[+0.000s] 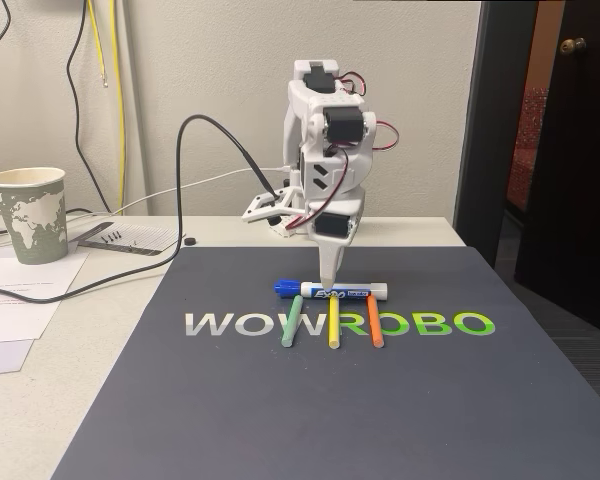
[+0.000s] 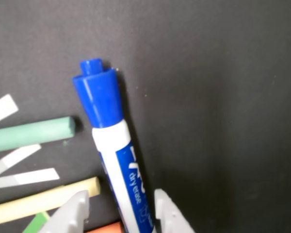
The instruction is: Pick up the blue marker.
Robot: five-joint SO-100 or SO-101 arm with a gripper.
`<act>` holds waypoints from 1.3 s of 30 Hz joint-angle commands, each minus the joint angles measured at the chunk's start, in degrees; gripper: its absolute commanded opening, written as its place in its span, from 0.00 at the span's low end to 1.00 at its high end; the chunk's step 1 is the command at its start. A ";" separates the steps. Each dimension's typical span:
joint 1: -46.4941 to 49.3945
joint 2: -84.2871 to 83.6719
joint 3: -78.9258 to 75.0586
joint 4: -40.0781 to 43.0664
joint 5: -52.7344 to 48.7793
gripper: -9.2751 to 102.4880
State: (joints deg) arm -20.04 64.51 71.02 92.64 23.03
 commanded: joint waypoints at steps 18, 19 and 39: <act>-0.88 1.58 1.49 -4.92 1.32 0.28; -1.05 1.58 1.58 -4.83 1.58 0.29; -1.58 0.62 2.29 -8.44 1.85 0.29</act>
State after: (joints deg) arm -21.18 64.69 73.30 84.90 25.05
